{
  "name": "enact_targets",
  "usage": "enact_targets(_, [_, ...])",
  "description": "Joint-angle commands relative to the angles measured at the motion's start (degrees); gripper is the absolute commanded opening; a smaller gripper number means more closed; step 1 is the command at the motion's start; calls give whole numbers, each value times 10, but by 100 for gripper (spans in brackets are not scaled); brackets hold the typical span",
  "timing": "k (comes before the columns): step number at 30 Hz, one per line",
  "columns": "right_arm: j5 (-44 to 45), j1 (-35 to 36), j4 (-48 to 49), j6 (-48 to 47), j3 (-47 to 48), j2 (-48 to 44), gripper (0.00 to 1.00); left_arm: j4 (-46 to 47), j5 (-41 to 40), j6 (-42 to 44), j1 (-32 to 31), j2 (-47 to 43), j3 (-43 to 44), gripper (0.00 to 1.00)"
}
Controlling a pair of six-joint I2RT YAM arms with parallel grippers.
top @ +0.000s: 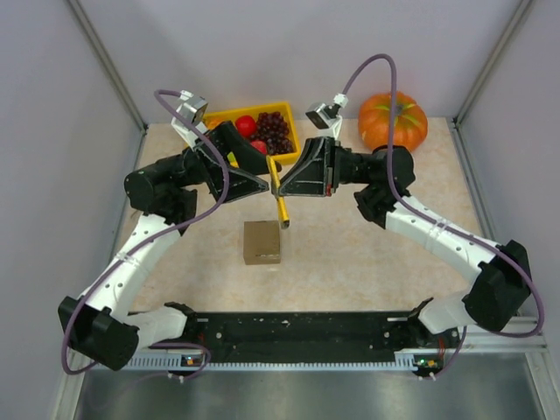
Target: Unpack the express box
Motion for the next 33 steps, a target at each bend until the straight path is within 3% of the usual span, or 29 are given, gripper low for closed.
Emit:
enact_targets(1, [9, 21, 75, 30, 39, 21, 0, 83, -8, -48, -2, 1, 30, 68])
enact_targets(7, [10, 35, 98, 41, 51, 35, 0, 105, -4, -79, -11, 14, 33, 55])
enact_targets(11, [8, 35, 110, 48, 56, 39, 0, 143, -5, -113, -11, 27, 29, 36])
enact_targets(14, [6, 36, 117, 53, 58, 39, 0, 169, -8, -135, -11, 34, 30, 27])
enact_targets(18, [6, 36, 115, 55, 55, 41, 0, 176, -9, -137, -11, 35, 32, 0])
enact_targets(19, [6, 35, 109, 54, 53, 40, 2, 174, -9, -135, -11, 33, 34, 0])
enact_targets(21, [9, 32, 91, 33, 41, 36, 29, 159, -8, -118, -11, 30, 35, 0])
enact_targets(23, [15, 23, 43, 7, 29, 28, 44, 103, 1, -91, -11, 19, 37, 0])
enact_targets(24, [21, 17, 35, 0, 16, 24, 56, 76, 5, -47, -11, 13, 41, 0])
enact_targets(26, [34, 6, 4, -31, -1, -2, 65, -67, 2, 17, -11, -11, 44, 0])
enact_targets(28, [61, -8, -35, -69, -21, -41, 76, -190, -13, 137, -11, -40, 58, 0])
enact_targets(29, [70, -9, -123, -138, -20, -58, 78, -309, -25, 214, -11, -48, 64, 0])
enact_targets(33, [151, -1, -343, -319, 14, -112, 89, -442, -131, 288, -11, -75, 93, 0])
